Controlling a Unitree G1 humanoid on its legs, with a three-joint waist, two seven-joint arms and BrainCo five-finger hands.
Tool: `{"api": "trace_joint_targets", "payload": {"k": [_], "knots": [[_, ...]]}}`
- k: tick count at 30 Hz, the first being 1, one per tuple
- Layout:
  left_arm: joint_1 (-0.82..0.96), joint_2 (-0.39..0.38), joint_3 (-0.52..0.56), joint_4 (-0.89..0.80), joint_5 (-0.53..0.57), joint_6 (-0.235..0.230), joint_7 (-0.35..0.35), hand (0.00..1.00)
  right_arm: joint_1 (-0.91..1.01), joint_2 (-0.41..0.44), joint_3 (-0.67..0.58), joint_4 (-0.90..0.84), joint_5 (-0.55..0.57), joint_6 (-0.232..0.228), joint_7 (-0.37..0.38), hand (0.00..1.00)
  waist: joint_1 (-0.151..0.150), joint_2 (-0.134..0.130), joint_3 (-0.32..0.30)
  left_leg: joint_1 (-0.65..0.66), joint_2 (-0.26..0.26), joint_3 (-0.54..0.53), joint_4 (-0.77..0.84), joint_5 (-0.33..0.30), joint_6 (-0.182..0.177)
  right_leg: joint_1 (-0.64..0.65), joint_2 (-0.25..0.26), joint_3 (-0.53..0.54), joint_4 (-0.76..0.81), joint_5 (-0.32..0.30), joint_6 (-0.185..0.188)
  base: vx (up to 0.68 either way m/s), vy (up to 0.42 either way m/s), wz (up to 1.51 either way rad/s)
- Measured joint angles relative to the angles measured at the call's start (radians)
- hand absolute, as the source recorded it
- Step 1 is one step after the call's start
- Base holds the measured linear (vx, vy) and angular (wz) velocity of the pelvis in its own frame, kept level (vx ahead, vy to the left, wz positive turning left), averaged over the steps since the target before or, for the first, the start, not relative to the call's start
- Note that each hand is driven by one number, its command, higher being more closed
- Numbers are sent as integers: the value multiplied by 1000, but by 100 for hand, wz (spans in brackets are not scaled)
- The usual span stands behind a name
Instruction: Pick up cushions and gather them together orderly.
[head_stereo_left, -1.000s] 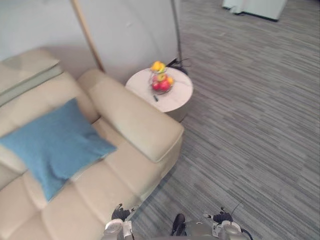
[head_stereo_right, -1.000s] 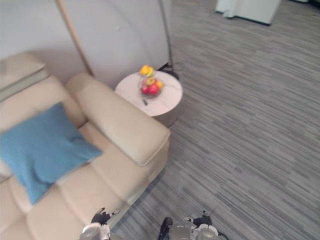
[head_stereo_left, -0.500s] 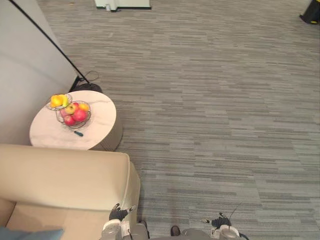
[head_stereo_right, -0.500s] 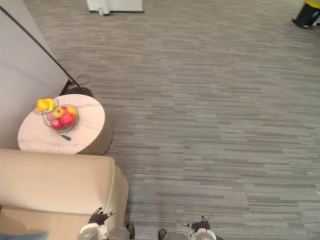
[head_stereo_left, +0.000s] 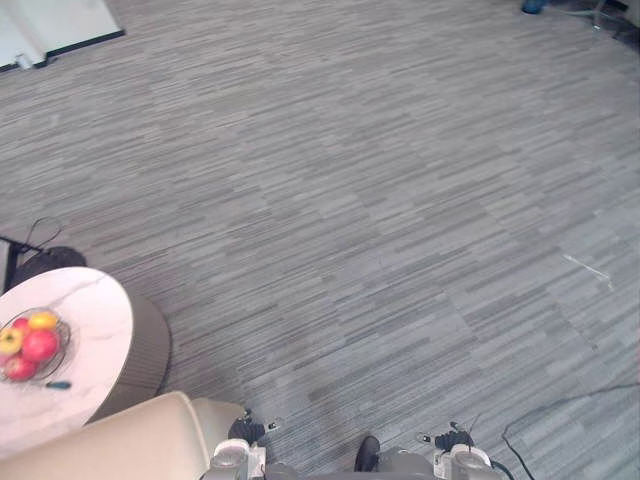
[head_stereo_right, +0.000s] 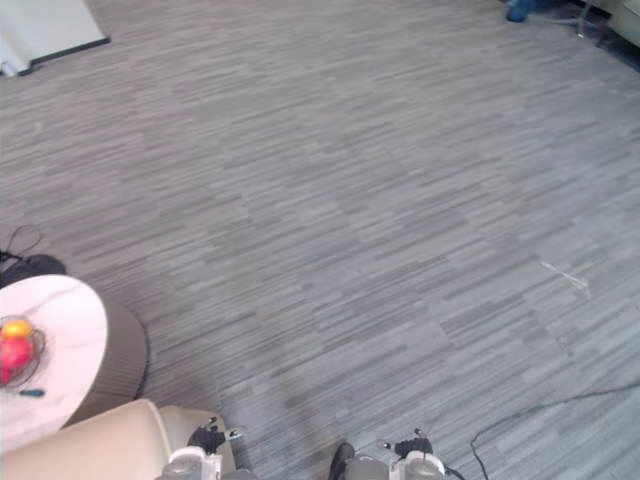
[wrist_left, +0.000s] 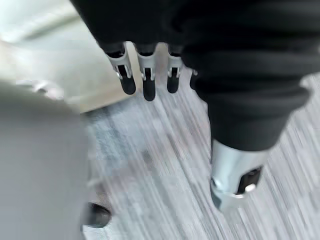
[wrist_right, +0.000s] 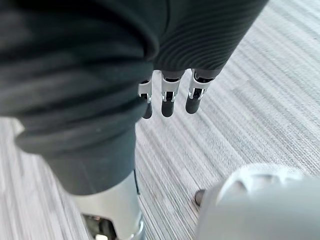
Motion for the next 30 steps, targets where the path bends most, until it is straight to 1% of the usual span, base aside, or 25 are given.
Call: {"api": "trace_joint_targets", "payload": {"k": [1, 3, 5, 6, 7, 8, 9, 11, 12, 13, 15, 16, 18, 19, 20, 21, 22, 23, 24, 25, 26, 27, 28, 29, 30], "knots": [[0, -6, 9, -17, 2, 0, 1, 0, -7, 1, -1, -5, 15, 0, -4, 0, 15, 7, 8, -70, -19, -70, 108, -89, -28, 9, 5, 48, 18, -31, -13, 155, 82, -102], [1, -6, 8, -39, 3, -2, 1, 0, -21, 13, -4, 8, 30, -1, -7, 0, 20, 2, 12, -149, -94, -127, 48, -167, -53, 21, -2, 123, 16, -47, -16, 172, 114, -114], [2, -15, 12, -63, -6, -4, 3, 0, -21, 28, -8, -1, 34, 2, -16, 0, 28, 1, 12, -212, -163, -147, -123, -176, -58, 31, -15, 217, 12, -58, 3, 246, 154, -126], [2, -20, 19, -70, -7, -4, 4, 0, -20, 29, -9, -3, 37, 4, -19, 0, 29, 1, 12, -224, -177, -154, -180, -173, -61, 37, -21, 238, 8, -62, 11, 254, 195, -126], [10, -26, 25, -71, -13, -6, 6, 0, -16, 29, -13, 0, 38, 5, -21, 0, 34, 2, 8, -223, -218, -206, -344, -139, -101, 44, -27, 288, 0, -76, 35, 299, 236, -133], [11, -30, 32, -70, -20, -8, 7, 0, -16, 24, -13, 3, 39, 6, -22, 0, 48, -1, 5, -203, -233, -222, -410, -57, -105, 56, -28, 350, -6, -87, 59, 338, 241, -125], [10, -26, 30, -70, -19, -8, 8, 0, -15, 32, -13, 5, 39, 7, -22, 0, 52, -11, -5, -193, -241, -203, -419, -66, -102, 58, -38, 370, -19, -87, 63, 424, 218, -98], [4, -14, 38, -76, -15, -6, 8, 0, -1, 64, -23, -4, 57, 8, -22, 0, 54, -63, -32, -186, -267, -142, -429, -130, -76, 51, -84, 412, -33, -71, 106, 511, 189, -58], [4, -10, 38, -76, -15, -3, 8, 0, 2, 71, -34, -11, 56, 7, -21, 0, 55, -69, -35, -175, -272, -129, -430, -136, -76, 43, -92, 416, -8, -76, 118, 559, 183, -65], [7, -9, 36, -76, -15, 1, 8, 0, 23, 79, -53, -32, 57, 10, -21, 0, 67, -76, -35, -128, -269, -83, -440, -152, -59, 3, -103, 431, 112, -91, 151, 554, 154, -71], [18, -8, 33, -76, -15, 4, 9, 0, 24, 79, -50, -43, 56, 5, -18, 0, 66, -74, -34, -37, -273, -43, -470, -178, -46, -82, -120, 417, 372, -70, 270, 458, 100, -76], [22, -7, 24, -75, -16, 8, 10, 0, 23, 79, -50, -66, 55, 4, -16, 0, 64, -69, -32, 42, -273, -30, -501, -192, -41, -166, -135, 385, 585, -32, 350, 458, 56, -57], [17, -5, -2, -70, -16, 11, 13, 0, 19, 73, -51, -81, 55, -5, -12, 0, 47, -56, -27, 145, -263, -27, -563, -193, -40, -252, -174, 264, 740, -46, 259, 451, 20, -43], [10, -3, -11, -67, -17, 11, 15, 0, 8, 64, -50, -79, 54, -8, -9, 0, 40, -43, -20, 221, -249, -15, -625, -193, -40, -297, -198, 157, 740, -71, 180, 374, -12, -29], [8, -2, -12, -66, -17, 11, 16, 0, 2, 60, -50, -76, 54, -8, -8, 0, 37, -40, -18, 245, -243, -7, -646, -193, -40, -310, -201, 127, 724, -80, 159, 481, -40, -36], [1, 6, -13, -63, -18, 10, 17, 0, -13, 54, -48, -70, 51, -7, -6, 0, 19, -38, -17, 298, -220, 2, -687, -193, -41, -368, -197, 36, 609, -89, 128, 494, -89, -21], [-10, 13, -22, -50, -17, 8, 18, 0, -17, 50, -42, -69, 52, -7, -6, 0, 5, -38, -16, 312, -206, 6, -697, -193, -41, -411, -182, 11, 500, -66, 112, 500, -121, -16], [-19, 23, -42, -43, -16, 8, 17, 0, -31, 45, -41, -75, 55, -11, -1, 0, -6, -40, -15, 324, -197, 9, -704, -193, -41, -455, -162, 6, 373, -10, 104, 646, -227, -3], [-28, 27, -52, -30, -15, 8, 17, 0, -39, 28, -36, -70, 53, -13, 1, 0, -16, -42, -13, 352, -195, 3, -719, -191, -43, -482, -132, 9, 178, 103, 100, 580, -223, 0], [-27, 35, -54, -28, -13, 8, 16, 0, -33, 21, -32, -58, 51, -7, 1, 0, -23, -60, -11, 379, -209, -11, -731, -183, -59, -476, -122, 26, 33, 198, 93, 737, -292, 15], [-28, 33, -60, -21, -13, 8, 17, 0, -29, 6, -39, -34, 55, -6, 5, 0, -38, -58, -5, 424, -203, -53, -721, -177, -89, -465, -105, 58, 36, 373, 16, 639, -239, -6], [-31, 19, -60, -14, -11, 6, 14, 0, -47, -17, -44, -29, 52, -2, 3, 0, -31, -6, -6, 404, -154, -70, -659, -143, -146, -466, -75, 40, 83, 323, 0, 626, -251, -14], [-37, 15, -55, -11, -11, 6, 16, 0, -52, -22, -51, -29, 52, -3, 2, 0, -33, 6, -2, 370, -140, -101, -583, -105, -177, -465, -60, 38, 102, 295, -3, 613, -276, -38], [-49, 4, -32, -13, -8, 5, 18, 0, -53, -24, -60, -30, 52, -2, 3, 0, -34, 17, 5, 325, -122, -132, -460, -39, -157, -442, -38, 39, 103, 260, -7, 632, -297, -30], [-50, -11, 18, -15, -5, 6, 21, 0, -47, -14, -66, -40, 56, -4, 2, 0, -35, 37, 18, 246, -94, -170, -252, 130, -117, -376, -14, 44, 92, 215, -14, 781, -293, -34]]}}
